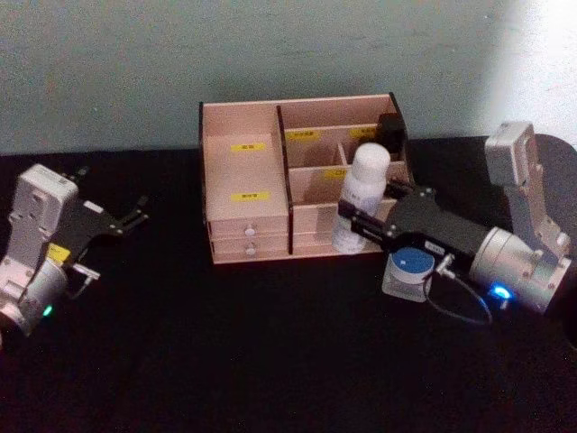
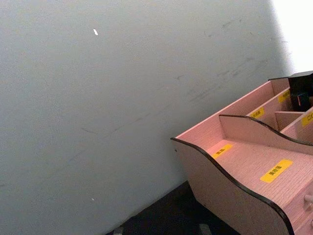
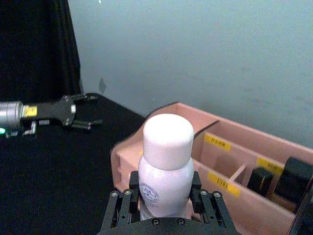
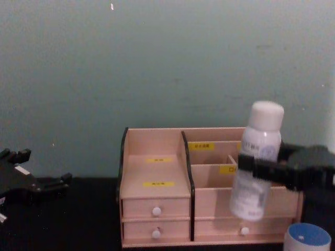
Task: Pick up the facial cleanser and watermelon frost from the table and place them into the tiered storage box.
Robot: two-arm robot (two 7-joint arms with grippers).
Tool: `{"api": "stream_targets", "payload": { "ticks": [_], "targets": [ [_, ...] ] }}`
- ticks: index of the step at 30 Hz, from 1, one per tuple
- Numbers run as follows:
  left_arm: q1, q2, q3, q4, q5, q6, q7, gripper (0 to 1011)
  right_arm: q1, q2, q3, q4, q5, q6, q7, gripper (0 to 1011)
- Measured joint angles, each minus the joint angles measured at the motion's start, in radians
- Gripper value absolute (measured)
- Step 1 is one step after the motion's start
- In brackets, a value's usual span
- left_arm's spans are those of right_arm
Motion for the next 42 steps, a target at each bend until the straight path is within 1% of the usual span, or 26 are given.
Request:
{"api": "stream_targets", "payload": {
  "ticks": [4,5,10,11,16,17,19,23,25,26,30,32,39,42],
  "targets": [
    [0.0,0.0,0.0,0.0,0.0,0.0,0.0,1001,0.034,-0.007,0.0,0.002,0.01,0.006,-0.013,594],
    [0.0,0.0,0.0,0.0,0.0,0.0,0.0,1001,0.034,-0.007,0.0,0.002,0.01,0.006,-0.013,594],
    [0.0,0.0,0.0,0.0,0.0,0.0,0.0,1001,0.081,-0.025,-0.008,0.025,0.004,0.005,-0.044,594],
    [0.0,0.0,0.0,0.0,0.0,0.0,0.0,1001,0.081,-0.025,-0.008,0.025,0.004,0.005,-0.044,594],
    [0.0,0.0,0.0,0.0,0.0,0.0,0.0,1001,0.134,-0.055,-0.016,0.076,-0.015,0.008,-0.073,595],
    [0.0,0.0,0.0,0.0,0.0,0.0,0.0,1001,0.134,-0.055,-0.016,0.076,-0.015,0.008,-0.073,595],
    [0.0,0.0,0.0,0.0,0.0,0.0,0.0,1002,0.158,-0.071,-0.018,0.105,-0.023,0.008,-0.083,594],
    [0.0,0.0,0.0,0.0,0.0,0.0,0.0,1001,0.177,-0.089,-0.02,0.133,-0.032,0.003,-0.09,594],
    [0.0,0.0,0.0,0.0,0.0,0.0,0.0,1001,0.197,-0.108,-0.022,0.158,-0.038,-0.003,-0.097,594],
    [0.0,0.0,0.0,0.0,0.0,0.0,0.0,1001,0.197,-0.108,-0.022,0.158,-0.038,-0.003,-0.097,595],
    [0.0,0.0,0.0,0.0,0.0,0.0,0.0,1001,0.227,-0.134,-0.028,0.201,-0.047,-0.005,-0.1,595],
    [0.0,0.0,0.0,0.0,0.0,0.0,0.0,1001,0.236,-0.141,-0.03,0.216,-0.05,-0.005,-0.1,595],
    [0.0,0.0,0.0,0.0,0.0,0.0,0.0,1001,0.287,-0.175,-0.043,0.29,-0.075,-0.005,-0.102,594],
    [0.0,0.0,0.0,0.0,0.0,0.0,0.0,1001,0.3,-0.184,-0.045,0.31,-0.083,-0.008,-0.103,594]
  ]
}}
